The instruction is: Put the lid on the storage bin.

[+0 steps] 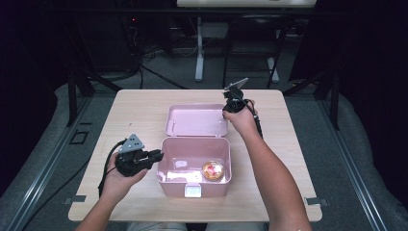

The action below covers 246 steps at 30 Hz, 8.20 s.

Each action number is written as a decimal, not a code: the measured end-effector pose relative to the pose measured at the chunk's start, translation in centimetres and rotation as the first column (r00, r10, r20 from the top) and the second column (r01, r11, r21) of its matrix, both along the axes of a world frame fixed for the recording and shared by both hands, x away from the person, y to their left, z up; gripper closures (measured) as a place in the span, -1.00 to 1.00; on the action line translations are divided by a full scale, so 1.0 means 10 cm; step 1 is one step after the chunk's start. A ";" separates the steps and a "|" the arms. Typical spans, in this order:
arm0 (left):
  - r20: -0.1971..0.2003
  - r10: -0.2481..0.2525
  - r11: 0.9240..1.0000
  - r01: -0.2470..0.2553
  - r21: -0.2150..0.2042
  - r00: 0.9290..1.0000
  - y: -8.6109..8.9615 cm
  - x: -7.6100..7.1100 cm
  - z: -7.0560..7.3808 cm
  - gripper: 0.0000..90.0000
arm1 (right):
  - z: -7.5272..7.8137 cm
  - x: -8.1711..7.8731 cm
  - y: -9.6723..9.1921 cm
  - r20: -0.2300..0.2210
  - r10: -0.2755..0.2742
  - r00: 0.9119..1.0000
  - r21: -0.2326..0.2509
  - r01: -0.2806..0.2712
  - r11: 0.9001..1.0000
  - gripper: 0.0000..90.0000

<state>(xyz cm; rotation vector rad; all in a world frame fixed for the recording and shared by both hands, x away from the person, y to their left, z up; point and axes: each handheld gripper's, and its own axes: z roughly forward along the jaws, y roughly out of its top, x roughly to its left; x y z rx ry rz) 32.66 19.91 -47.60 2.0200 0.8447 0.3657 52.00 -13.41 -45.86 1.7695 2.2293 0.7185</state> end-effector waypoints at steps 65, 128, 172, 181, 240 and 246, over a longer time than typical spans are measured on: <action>0.002 0.014 1.000 -0.014 -0.008 1.000 -0.01 0.00 -0.01 0.73 | 0.58 -0.65 -0.08 0.319 0.032 0.947 0.042 -0.048 0.998 0.90; -0.018 0.028 1.000 -0.028 -0.008 0.999 -0.02 -0.03 0.00 0.73 | 0.47 -1.79 -0.15 0.671 0.061 0.739 0.036 -0.115 0.993 0.95; 0.089 0.114 0.993 -0.111 -0.044 0.989 0.01 0.25 0.52 0.41 | 0.46 -1.87 -0.20 0.652 0.071 0.755 0.068 -0.151 0.986 0.91; 0.139 0.132 0.990 -0.124 -0.063 0.981 0.00 0.26 0.71 0.31 | 0.44 -1.88 -0.21 0.651 0.071 0.756 0.071 -0.154 0.986 0.90; 0.172 0.093 0.996 -0.090 -0.025 0.981 -0.06 0.15 1.00 0.84 | 0.59 -1.94 -0.24 0.608 0.097 0.788 0.087 -0.187 0.979 0.76; 0.166 0.090 0.996 -0.086 -0.031 0.982 -0.04 0.13 0.99 0.85 | 0.61 -1.99 -0.24 0.615 0.103 0.782 0.082 -0.193 0.978 0.75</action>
